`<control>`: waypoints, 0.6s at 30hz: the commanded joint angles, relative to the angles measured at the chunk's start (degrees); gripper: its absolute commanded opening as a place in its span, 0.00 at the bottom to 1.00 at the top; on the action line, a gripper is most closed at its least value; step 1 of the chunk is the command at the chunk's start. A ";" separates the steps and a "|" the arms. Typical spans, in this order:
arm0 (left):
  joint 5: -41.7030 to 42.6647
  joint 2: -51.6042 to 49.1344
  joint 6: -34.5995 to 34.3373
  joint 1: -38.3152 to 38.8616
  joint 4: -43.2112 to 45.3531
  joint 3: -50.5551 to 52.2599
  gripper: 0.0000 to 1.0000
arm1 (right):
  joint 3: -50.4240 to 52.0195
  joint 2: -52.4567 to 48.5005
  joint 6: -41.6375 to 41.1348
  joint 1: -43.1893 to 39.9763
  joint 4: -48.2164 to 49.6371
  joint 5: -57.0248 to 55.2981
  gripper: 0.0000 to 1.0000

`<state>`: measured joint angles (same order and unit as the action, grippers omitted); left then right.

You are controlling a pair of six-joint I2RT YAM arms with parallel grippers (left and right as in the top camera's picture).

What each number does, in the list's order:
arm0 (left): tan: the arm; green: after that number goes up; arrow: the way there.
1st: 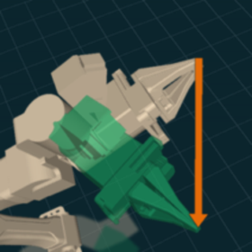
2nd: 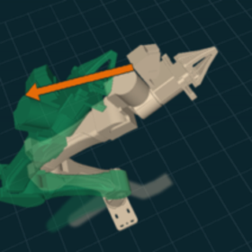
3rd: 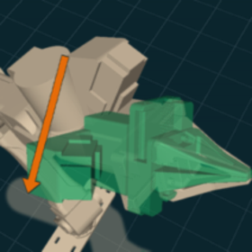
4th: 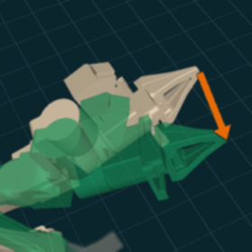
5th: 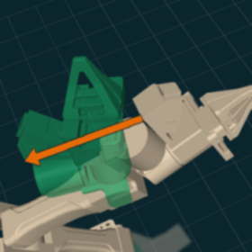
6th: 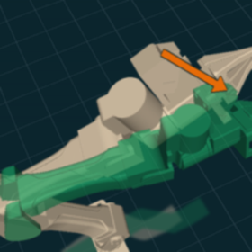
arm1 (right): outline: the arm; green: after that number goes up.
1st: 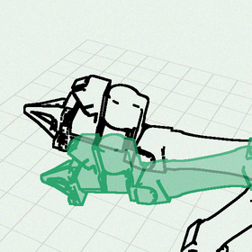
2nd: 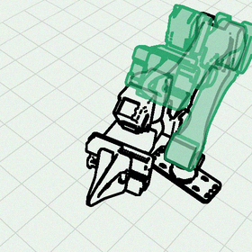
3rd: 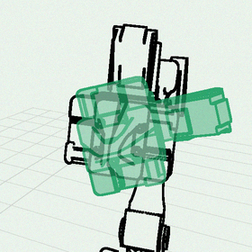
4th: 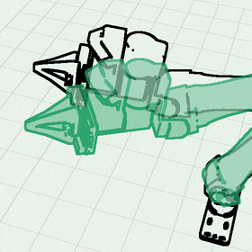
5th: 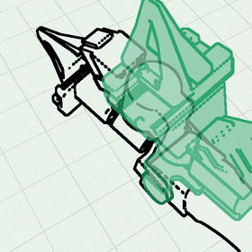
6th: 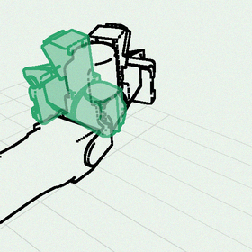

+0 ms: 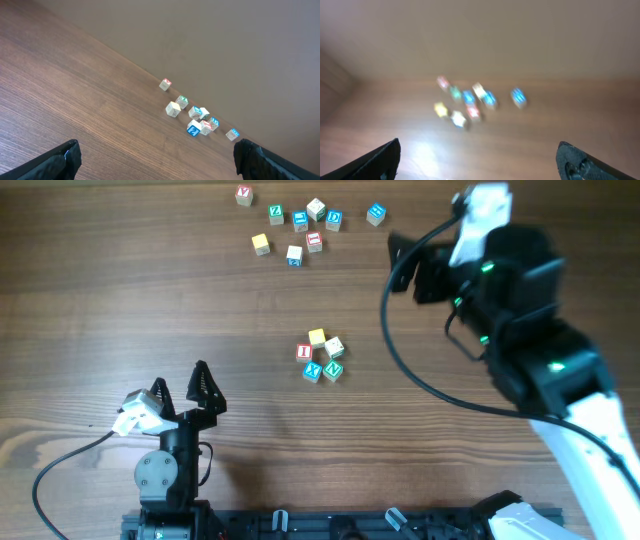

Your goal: Form a circle

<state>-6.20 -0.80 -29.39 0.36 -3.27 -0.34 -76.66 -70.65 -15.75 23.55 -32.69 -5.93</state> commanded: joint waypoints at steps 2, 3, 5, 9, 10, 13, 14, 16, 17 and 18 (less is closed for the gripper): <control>-1.05 0.48 1.11 -0.22 -0.24 0.02 1.00 | 14.32 3.80 1.49 0.07 0.55 -9.44 1.00; -1.05 0.46 1.11 -0.22 -0.24 0.02 1.00 | 17.40 4.66 1.42 0.07 1.88 -10.45 1.00; -1.05 0.46 1.11 -0.22 -0.24 0.02 1.00 | 23.04 6.25 1.44 0.07 5.68 -10.78 0.99; -1.05 0.46 1.11 -0.22 -0.24 0.02 1.00 | 33.73 8.24 2.45 0.07 15.45 -10.78 1.00; -1.05 0.46 1.11 -0.22 -0.24 0.02 1.00 | 36.15 8.59 2.73 0.07 18.53 -10.80 1.00; -1.05 0.46 1.11 -0.22 -0.24 0.02 1.00 | 41.05 9.29 2.69 0.07 25.46 -10.78 1.00; -1.05 0.46 1.11 -0.22 -0.24 0.02 1.00 | 41.99 9.33 2.64 0.07 27.23 -10.78 1.00; -1.05 0.46 1.11 -0.22 -0.24 0.02 1.00 | 43.10 9.33 2.05 0.07 29.88 -10.78 1.00; -1.05 0.46 1.11 -0.22 -0.24 0.02 1.00 | 43.60 9.33 2.05 0.07 30.97 -10.75 1.00; -1.05 0.46 1.11 -0.22 -0.24 0.02 1.00 | 43.93 9.33 2.05 0.07 31.76 -10.75 1.00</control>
<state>-6.20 -0.80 -29.36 0.36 -3.27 -0.34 -33.95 -62.61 -13.78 23.55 -2.66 -15.55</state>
